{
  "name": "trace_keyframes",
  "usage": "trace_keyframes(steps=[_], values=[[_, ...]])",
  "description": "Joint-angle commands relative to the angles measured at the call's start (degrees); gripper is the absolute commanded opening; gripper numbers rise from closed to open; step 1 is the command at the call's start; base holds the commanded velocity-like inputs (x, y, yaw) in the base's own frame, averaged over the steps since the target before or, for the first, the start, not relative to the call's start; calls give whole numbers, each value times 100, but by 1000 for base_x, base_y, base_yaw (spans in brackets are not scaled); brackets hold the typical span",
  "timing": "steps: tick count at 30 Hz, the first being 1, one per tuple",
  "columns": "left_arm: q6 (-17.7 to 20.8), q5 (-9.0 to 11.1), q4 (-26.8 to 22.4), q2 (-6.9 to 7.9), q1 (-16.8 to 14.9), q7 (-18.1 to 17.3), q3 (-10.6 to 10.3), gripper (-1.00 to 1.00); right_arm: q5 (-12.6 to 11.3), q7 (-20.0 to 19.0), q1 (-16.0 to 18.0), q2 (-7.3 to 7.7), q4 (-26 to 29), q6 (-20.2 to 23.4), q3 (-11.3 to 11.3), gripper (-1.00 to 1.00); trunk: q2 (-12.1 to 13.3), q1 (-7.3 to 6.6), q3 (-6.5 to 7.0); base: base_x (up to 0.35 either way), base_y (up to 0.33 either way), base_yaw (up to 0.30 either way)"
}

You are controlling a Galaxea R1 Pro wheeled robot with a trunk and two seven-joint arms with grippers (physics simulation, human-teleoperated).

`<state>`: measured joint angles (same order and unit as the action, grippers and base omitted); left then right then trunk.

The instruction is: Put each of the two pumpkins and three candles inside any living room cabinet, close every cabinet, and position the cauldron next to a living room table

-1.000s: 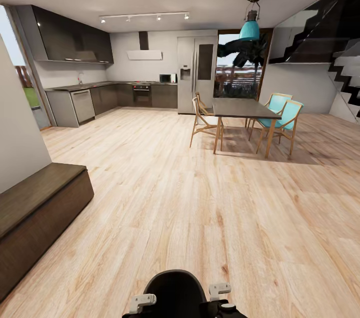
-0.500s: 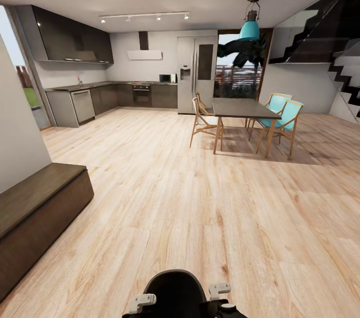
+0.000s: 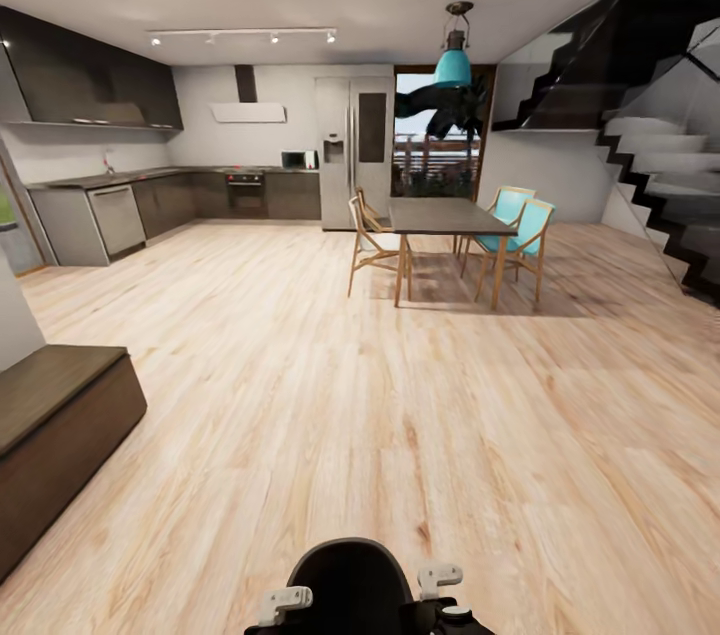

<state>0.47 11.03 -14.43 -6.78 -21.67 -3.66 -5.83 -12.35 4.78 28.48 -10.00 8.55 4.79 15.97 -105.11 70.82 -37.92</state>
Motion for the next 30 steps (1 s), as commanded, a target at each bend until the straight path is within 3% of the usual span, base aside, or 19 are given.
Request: trace_keyframes(steps=[1,10,16,30], values=[[5,57,-16,8,-3,20,-15,-100,-4,58,4,0,7,30,38,-100,-3,-1,-1,0,0,-273],[5,57,-22,10,-4,24,-15,-100,-4,58,4,0,7,30,38,-100,-3,-1,29,10,0,-274],[11,56,-23,8,-3,32,-15,-100,-4,58,5,0,7,30,38,-100,-3,-1,35,226,0,-237],[14,57,-16,1,-4,32,-15,-100,-4,50,1,0,7,22,38,-100,-3,-1,35,325,0,-14]])
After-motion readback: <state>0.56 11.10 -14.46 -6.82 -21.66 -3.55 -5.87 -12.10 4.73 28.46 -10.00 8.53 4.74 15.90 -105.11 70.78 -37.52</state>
